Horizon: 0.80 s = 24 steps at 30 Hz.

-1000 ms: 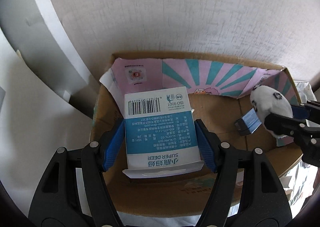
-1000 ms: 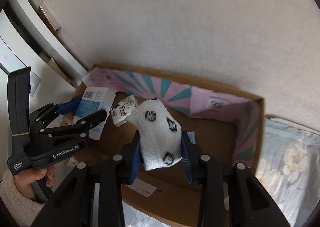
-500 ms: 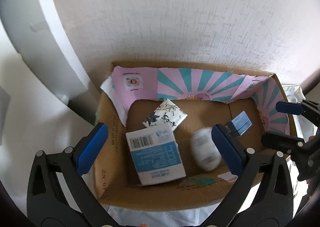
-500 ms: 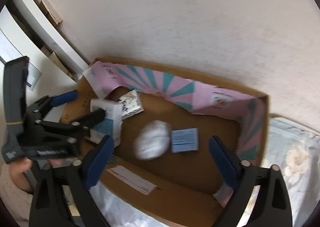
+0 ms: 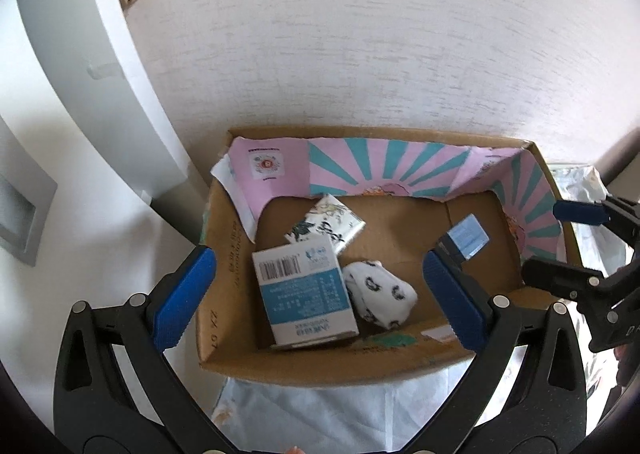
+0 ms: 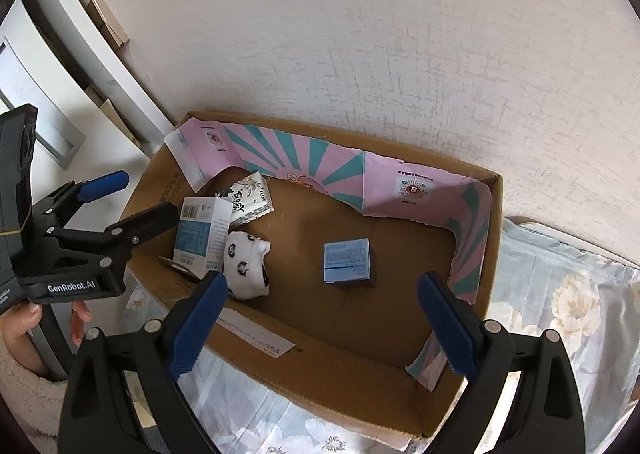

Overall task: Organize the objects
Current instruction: 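Move both tools back over the remaining items on the bed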

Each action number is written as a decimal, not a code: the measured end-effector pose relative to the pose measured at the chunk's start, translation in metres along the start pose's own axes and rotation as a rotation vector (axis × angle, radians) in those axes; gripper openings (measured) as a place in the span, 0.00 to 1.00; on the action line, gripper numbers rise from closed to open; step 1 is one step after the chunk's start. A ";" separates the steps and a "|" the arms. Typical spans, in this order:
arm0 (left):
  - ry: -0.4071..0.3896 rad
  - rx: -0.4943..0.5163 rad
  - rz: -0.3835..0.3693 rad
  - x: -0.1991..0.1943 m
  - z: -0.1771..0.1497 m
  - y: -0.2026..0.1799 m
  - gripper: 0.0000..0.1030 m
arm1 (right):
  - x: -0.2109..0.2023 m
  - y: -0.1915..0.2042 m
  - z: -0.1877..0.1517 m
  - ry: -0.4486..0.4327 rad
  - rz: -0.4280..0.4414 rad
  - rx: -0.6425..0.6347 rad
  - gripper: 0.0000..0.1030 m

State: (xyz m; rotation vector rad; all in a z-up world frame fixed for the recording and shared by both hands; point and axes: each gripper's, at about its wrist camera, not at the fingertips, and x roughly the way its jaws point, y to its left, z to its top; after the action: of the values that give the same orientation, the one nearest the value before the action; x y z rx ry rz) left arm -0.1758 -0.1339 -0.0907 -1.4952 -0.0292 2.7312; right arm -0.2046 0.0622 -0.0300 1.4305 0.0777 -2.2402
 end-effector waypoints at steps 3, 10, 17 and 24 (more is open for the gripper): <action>-0.008 0.009 0.002 -0.007 -0.002 -0.005 1.00 | -0.006 0.002 -0.001 -0.016 -0.006 -0.004 0.92; -0.045 0.048 0.026 -0.034 -0.001 -0.023 1.00 | -0.034 -0.002 -0.007 -0.050 -0.022 -0.010 0.92; -0.101 0.092 0.007 -0.070 0.002 -0.050 1.00 | -0.075 -0.018 -0.010 -0.093 -0.049 -0.017 0.92; -0.155 0.113 -0.008 -0.104 -0.002 -0.083 1.00 | -0.126 -0.043 -0.021 -0.158 -0.073 0.009 0.92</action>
State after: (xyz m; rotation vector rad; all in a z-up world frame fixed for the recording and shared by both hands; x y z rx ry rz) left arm -0.1167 -0.0548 -0.0019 -1.2510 0.1140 2.7839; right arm -0.1618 0.1518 0.0611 1.2695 0.0689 -2.4074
